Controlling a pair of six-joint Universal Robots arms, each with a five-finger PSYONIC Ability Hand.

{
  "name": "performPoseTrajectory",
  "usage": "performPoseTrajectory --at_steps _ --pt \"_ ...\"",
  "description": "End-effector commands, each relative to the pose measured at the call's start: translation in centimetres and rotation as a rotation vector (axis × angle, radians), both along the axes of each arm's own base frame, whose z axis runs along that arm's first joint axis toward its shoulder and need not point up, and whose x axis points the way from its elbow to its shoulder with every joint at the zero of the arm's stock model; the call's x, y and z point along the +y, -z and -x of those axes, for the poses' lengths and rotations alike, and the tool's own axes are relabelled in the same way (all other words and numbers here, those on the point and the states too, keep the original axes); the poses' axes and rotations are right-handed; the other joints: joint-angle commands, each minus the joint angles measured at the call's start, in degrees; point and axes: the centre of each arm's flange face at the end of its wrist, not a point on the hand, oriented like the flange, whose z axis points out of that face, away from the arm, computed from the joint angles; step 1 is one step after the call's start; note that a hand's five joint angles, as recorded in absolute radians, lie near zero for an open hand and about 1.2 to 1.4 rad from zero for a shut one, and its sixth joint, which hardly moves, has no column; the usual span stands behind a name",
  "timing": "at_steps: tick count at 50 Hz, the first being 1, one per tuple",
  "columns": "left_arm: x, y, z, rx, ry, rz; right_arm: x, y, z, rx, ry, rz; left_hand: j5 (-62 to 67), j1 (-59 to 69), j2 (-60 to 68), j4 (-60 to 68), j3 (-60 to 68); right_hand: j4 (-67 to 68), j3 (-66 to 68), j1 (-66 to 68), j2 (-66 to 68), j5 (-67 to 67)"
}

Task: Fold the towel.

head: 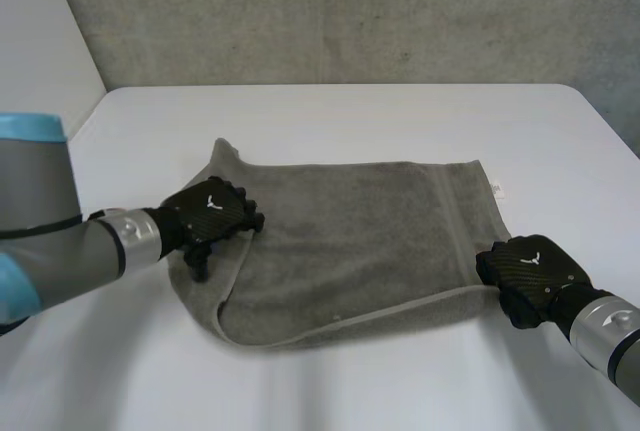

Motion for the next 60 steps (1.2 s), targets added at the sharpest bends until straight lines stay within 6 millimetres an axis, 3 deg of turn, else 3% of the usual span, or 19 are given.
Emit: performPoseTrajectory --at_steps 1,8,18,27,31,33,38,60 --pt "-2.7 1.1 0.5 -0.038 -0.038 -0.054 0.2 0.2 0.0 -0.001 -0.001 -0.009 -12.51 -2.55 -2.4 -2.59 -2.53 3.94 4.03 5.19 6.16 3.31" --pt "-3.4 1.7 1.1 -0.052 -0.028 -0.107 0.1 0.3 0.0 0.0 -0.002 -0.006 -12.18 -2.21 -2.06 -2.26 -2.19 3.94 4.03 5.19 6.16 3.31" --pt "-3.2 1.3 1.1 -0.059 -0.027 -0.148 0.0 0.3 0.1 0.01 -0.003 0.001 5.3 15.26 15.41 15.22 15.28 3.94 4.03 5.19 6.16 3.31" --pt "-3.0 1.4 1.0 -0.066 -0.026 -0.152 0.1 0.7 0.0 0.022 -0.013 -0.01 5.99 15.96 16.1 15.91 15.98 3.94 4.03 5.19 6.16 3.31" --pt "-3.0 1.3 1.0 -0.066 -0.026 -0.15 0.1 0.7 0.0 0.025 -0.015 -0.009 4.64 14.61 14.76 14.57 14.63 3.94 4.03 5.19 6.16 3.31" --pt "-3.0 1.2 1.0 -0.059 -0.026 -0.151 0.1 0.7 0.0 0.026 -0.016 -0.008 -10.93 -0.96 -0.81 -1.01 -0.94 3.94 4.03 5.19 6.16 3.31" --pt "-3.0 0.8 1.2 -0.053 -0.024 -0.14 0.2 0.8 0.0 0.025 -0.016 -0.014 -19.05 -9.08 -8.93 -9.12 -9.06 3.94 4.03 5.19 6.16 3.31" --pt "-3.6 1.5 1.7 -0.072 -0.062 -0.135 0.1 0.8 0.1 0.049 -0.028 -0.001 -15.88 -5.91 -5.77 -5.96 -5.9 3.94 4.03 5.19 6.16 3.31"
